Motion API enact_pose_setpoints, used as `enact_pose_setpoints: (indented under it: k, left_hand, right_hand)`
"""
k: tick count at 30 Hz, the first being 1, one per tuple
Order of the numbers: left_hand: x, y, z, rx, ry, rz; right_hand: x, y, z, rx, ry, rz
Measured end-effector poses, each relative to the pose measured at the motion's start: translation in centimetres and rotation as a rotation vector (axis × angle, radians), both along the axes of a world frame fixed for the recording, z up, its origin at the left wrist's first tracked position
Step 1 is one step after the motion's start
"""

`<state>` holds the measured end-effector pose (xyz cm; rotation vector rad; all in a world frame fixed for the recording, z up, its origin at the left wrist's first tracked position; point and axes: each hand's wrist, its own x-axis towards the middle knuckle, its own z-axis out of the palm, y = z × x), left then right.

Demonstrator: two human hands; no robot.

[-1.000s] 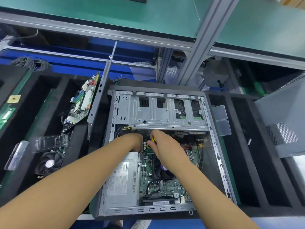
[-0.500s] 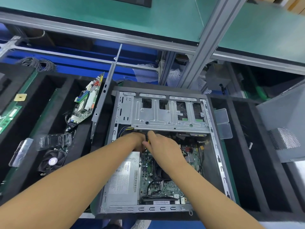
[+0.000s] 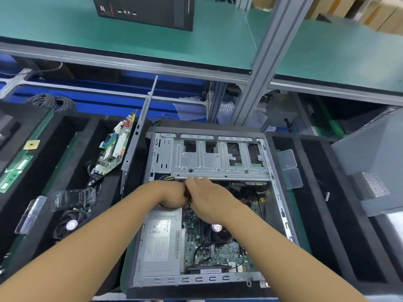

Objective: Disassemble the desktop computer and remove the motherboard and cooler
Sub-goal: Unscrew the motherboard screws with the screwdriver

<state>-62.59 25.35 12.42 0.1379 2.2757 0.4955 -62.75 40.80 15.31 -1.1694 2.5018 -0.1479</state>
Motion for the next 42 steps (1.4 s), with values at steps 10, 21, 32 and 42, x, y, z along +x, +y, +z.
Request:
enact_pose_setpoints:
  k: [10, 21, 32, 42]
  left_hand:
    - [1.4, 0.3, 0.1, 0.169, 0.246, 0.306]
    - [2.0, 0.2, -1.0, 0.204, 0.453, 0.259]
    - [2.1, 0.4, -1.2, 0.257, 0.406, 0.281]
    - [2.5, 1.1, -0.6, 0.112, 0.446, 0.385]
  right_hand:
    - [0.1, -0.3, -0.4, 0.038, 0.156, -0.275]
    - [0.0, -0.9, 1.5, 0.045, -0.051, -0.232]
    - [-0.3, -1.3, 1.6, -0.078, 0.003, -0.214]
    - [-0.7, 0.0, 1.9, -0.113, 0.043, -0.237]
